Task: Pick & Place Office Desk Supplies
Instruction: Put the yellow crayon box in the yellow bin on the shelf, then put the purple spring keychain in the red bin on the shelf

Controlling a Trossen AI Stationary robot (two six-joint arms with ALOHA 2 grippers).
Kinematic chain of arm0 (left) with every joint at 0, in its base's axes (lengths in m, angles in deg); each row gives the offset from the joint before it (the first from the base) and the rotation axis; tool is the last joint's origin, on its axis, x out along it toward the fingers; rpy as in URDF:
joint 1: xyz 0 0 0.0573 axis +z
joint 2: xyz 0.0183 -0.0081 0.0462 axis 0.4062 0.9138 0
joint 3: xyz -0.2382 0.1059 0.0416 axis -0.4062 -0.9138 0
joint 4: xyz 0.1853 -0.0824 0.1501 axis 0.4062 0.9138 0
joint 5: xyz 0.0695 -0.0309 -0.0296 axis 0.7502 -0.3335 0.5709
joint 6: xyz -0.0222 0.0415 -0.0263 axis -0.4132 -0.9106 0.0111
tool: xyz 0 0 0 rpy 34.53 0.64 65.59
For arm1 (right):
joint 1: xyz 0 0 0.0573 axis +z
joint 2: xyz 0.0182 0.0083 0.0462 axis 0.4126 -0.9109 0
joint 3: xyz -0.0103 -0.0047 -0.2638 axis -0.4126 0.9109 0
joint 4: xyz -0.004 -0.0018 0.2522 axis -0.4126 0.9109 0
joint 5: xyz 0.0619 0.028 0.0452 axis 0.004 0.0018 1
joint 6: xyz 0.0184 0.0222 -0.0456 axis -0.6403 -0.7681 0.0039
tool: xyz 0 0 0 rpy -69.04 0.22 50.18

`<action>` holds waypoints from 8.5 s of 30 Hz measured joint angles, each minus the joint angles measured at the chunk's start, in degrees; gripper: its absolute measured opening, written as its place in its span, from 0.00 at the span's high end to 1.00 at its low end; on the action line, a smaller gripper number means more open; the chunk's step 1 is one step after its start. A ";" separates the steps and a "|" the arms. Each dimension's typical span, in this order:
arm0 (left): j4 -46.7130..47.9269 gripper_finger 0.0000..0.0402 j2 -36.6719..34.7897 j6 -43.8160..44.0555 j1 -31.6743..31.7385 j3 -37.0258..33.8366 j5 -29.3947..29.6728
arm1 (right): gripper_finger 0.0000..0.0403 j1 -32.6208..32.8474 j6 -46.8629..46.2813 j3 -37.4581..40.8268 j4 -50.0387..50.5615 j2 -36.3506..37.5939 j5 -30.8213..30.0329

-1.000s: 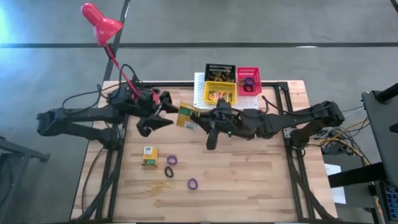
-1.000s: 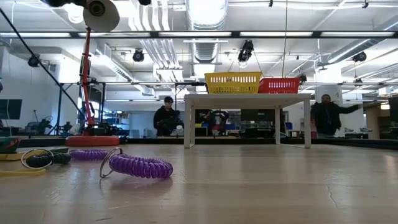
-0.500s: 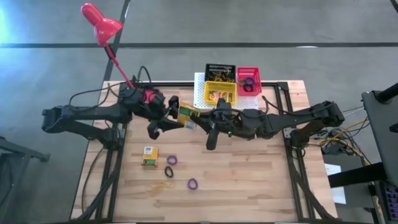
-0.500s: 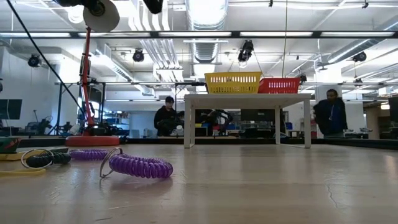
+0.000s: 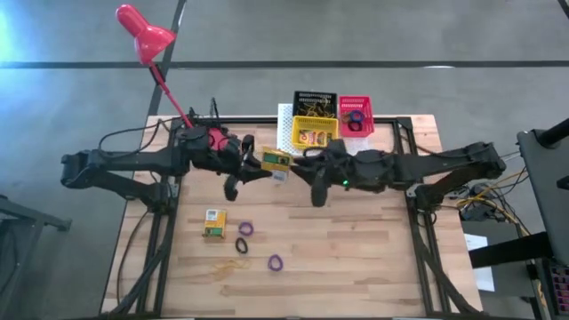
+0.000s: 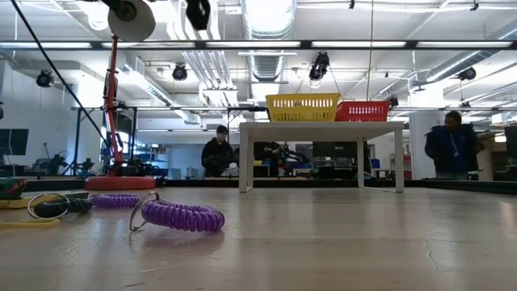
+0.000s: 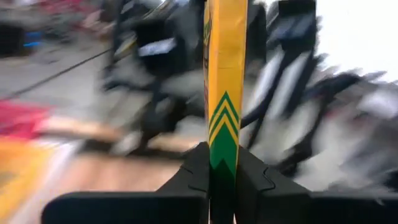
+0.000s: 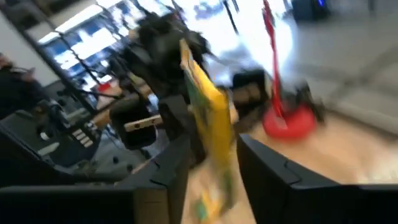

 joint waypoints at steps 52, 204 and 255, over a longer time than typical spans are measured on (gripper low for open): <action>25.60 0.89 1.92 -73.24 -6.53 5.02 51.27 | 0.77 -4.45 -59.43 14.14 -43.78 -18.32 -22.42; 31.15 0.61 16.11 -20.99 -16.75 -14.69 17.43 | 0.58 9.19 -25.40 3.98 43.86 -9.13 13.78; 31.02 0.96 22.47 -29.66 -14.47 16.56 27.24 | 0.58 5.66 -24.17 25.51 -21.58 -8.60 -2.80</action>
